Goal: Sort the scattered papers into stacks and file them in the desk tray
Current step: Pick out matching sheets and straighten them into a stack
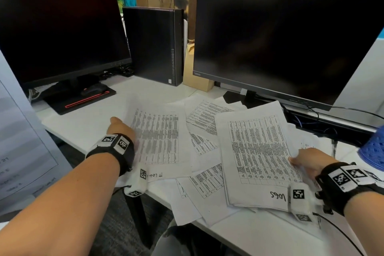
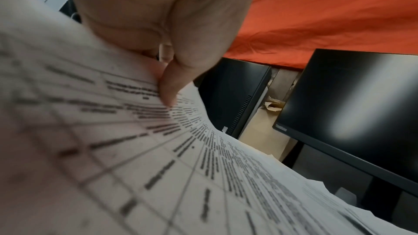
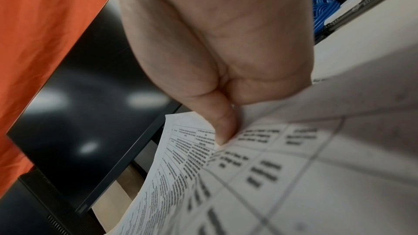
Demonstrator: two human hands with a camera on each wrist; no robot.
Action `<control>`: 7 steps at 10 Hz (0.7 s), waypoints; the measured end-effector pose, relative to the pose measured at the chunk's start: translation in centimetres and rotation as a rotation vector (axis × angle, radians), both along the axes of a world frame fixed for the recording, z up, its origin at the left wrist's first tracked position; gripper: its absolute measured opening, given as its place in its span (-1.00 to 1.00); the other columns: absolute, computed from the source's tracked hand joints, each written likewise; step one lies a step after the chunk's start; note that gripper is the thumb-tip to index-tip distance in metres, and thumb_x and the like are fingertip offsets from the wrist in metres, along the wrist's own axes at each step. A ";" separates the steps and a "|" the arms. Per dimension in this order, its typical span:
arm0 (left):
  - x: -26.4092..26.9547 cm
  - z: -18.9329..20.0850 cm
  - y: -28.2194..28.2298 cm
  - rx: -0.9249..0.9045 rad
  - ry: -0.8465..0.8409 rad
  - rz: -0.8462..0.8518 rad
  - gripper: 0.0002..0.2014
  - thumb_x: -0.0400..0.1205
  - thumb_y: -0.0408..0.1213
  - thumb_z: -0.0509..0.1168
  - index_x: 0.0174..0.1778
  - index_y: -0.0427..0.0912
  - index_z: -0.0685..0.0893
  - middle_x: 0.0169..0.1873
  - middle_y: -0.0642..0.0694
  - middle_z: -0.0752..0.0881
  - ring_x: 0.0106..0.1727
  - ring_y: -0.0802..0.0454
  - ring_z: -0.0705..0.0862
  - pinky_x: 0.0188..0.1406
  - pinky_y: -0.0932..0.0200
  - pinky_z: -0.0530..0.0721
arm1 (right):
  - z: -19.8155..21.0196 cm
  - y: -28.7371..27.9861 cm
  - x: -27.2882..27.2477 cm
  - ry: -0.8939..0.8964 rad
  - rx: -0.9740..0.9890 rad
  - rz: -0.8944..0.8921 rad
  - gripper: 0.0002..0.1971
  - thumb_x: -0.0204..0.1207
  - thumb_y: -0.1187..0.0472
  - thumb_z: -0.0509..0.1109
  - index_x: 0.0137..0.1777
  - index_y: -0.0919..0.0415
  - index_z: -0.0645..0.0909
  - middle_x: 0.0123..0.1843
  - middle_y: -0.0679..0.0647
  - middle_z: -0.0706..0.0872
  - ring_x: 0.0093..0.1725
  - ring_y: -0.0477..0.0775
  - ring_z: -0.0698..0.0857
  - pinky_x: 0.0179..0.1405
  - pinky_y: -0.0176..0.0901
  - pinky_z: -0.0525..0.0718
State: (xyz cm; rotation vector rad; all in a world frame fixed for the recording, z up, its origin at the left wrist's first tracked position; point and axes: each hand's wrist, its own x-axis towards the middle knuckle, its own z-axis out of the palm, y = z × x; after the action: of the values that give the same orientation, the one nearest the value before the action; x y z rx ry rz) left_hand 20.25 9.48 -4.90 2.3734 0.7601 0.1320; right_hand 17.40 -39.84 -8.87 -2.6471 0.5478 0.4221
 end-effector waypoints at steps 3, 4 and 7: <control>-2.2 6.2 0.8 -0.246 -0.474 -0.064 -0.71 0.68 -0.27 0.18 0.30 -0.19 0.59 0.13 -0.16 0.69 0.14 -0.15 0.65 0.14 0.00 0.57 | 3.3 3.3 -2.9 -0.014 0.083 -0.115 -0.62 0.70 0.17 0.20 0.27 0.54 0.53 0.28 0.34 0.64 0.27 0.31 0.61 0.40 0.06 0.51; -4.1 9.2 -2.3 -0.487 -0.578 -0.172 -0.76 0.71 -0.34 0.17 0.25 -0.11 0.62 -0.05 0.01 0.71 -0.19 0.19 0.73 -0.32 0.37 0.61 | 0.7 0.7 -1.0 -0.133 0.281 -0.161 -0.62 0.61 0.33 0.30 0.35 0.57 0.49 0.34 0.46 0.60 0.34 0.46 0.57 0.39 0.26 0.52; -4.8 9.0 -11.0 -0.734 -0.395 -0.392 -0.83 0.66 -0.40 0.22 0.12 -0.30 0.64 -0.17 -0.09 0.70 -0.37 0.19 0.69 -0.32 0.31 0.68 | 8.4 7.6 -5.7 -0.357 0.345 -0.106 -0.70 0.70 0.11 0.17 0.28 0.22 0.61 0.18 0.11 0.75 0.14 0.12 0.70 0.19 0.00 0.64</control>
State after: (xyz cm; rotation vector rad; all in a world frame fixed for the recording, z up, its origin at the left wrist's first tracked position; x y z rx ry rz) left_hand 15.47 -1.48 4.05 1.6706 0.1029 0.1229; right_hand 11.69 -32.21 -0.50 -2.2763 0.4508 0.0051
